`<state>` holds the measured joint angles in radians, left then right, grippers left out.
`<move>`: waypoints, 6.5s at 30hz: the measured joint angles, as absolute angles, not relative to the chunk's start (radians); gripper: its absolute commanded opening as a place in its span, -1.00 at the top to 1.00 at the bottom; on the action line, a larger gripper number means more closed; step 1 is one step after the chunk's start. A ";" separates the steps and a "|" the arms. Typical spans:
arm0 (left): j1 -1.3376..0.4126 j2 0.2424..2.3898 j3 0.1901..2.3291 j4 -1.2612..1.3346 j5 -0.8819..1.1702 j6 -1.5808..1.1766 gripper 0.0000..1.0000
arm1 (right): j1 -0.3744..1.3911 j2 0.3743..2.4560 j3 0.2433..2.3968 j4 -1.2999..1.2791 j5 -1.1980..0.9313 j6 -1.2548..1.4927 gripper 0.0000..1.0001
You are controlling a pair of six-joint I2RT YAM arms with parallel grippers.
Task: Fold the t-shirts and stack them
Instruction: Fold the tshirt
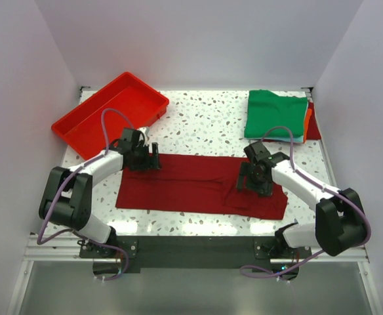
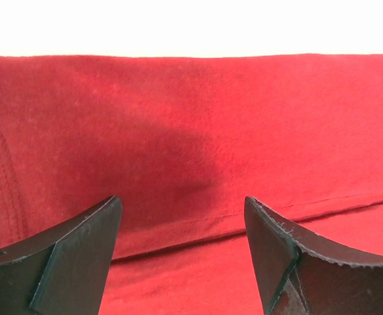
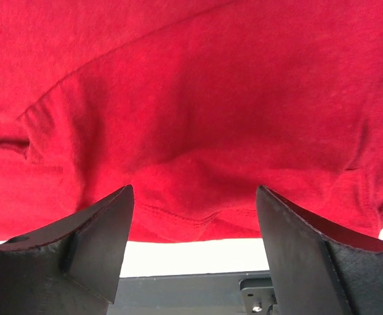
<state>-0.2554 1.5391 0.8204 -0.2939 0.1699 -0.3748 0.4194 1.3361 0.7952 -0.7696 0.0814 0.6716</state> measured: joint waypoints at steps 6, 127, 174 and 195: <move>-0.256 1.544 0.821 -0.260 0.195 -0.377 -0.61 | 0.365 1.336 0.805 -0.768 0.112 0.675 -0.59; -0.331 1.119 0.480 -0.381 0.107 -0.914 -0.79 | 0.487 2.305 1.900 -0.639 -0.095 0.489 -0.75; -0.913 1.593 1.095 -0.311 -0.019 -1.156 -0.94 | 0.353 2.314 2.136 -0.695 -0.110 0.382 -0.86; -0.913 1.191 0.743 -0.470 -0.258 -0.849 -0.89 | 0.537 1.243 0.861 -0.825 -0.036 0.513 -0.51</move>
<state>-0.9131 1.1908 0.7425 -0.4702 -0.2577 -0.8490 0.5373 1.2434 0.8612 -0.8246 -0.0357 0.5125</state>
